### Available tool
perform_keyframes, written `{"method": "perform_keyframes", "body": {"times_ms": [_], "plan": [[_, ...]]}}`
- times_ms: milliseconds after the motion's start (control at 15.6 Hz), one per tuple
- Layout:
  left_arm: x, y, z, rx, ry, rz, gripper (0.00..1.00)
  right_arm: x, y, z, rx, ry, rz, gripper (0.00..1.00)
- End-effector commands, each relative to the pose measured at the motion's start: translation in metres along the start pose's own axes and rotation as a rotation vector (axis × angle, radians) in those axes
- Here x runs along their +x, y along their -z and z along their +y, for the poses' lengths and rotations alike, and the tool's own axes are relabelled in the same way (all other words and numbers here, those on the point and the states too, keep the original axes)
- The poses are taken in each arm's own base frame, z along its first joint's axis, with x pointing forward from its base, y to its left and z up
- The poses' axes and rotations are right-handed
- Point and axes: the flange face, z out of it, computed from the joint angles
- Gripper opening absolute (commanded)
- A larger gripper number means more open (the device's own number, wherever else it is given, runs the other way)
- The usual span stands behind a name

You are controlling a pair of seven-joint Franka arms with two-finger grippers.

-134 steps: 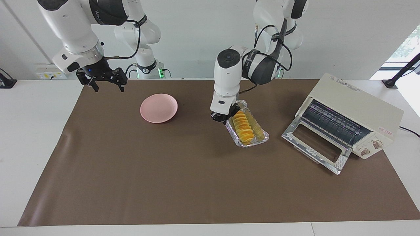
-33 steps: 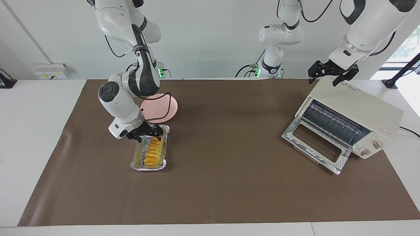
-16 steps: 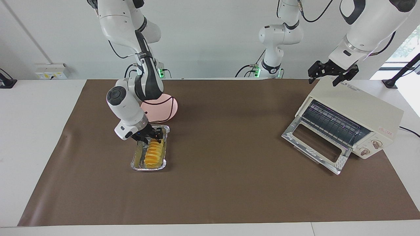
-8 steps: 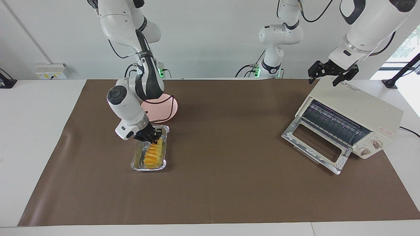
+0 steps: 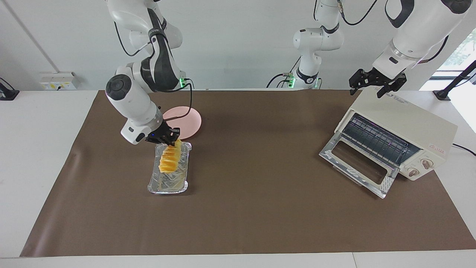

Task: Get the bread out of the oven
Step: 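Carry the bread rolls onto the pink plate with the right gripper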

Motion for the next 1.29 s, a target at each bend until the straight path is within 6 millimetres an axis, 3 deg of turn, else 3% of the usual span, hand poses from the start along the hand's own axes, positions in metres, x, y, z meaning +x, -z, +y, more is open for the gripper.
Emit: {"method": "perform_keyframes", "body": {"times_ms": [0,322,514,643,836,1222], "plan": [[-0.004,0.005,-0.002,0.015,-0.005,0.004,1.0,-0.051,0.01,-0.002,-0.013,-0.027,-0.065,0.0],[-0.004,0.005,-0.002,0.015,-0.005,0.004,1.0,-0.13,-0.035,0.009,-0.043,-0.057,-0.208,0.0],[-0.004,0.005,-0.002,0.015,-0.005,0.004,1.0,-0.155,-0.068,0.017,-0.051,-0.048,-0.19,0.0],[-0.004,0.005,-0.001,0.015,-0.006,0.004,1.0,-0.161,-0.086,0.015,-0.055,-0.023,-0.179,0.0],[-0.004,0.005,-0.001,0.015,-0.006,0.004,1.0,-0.16,-0.096,0.015,-0.052,-0.025,-0.162,0.0],[-0.004,0.005,-0.002,0.015,-0.005,0.004,1.0,-0.161,-0.126,-0.004,-0.041,-0.002,-0.132,0.0]]}}
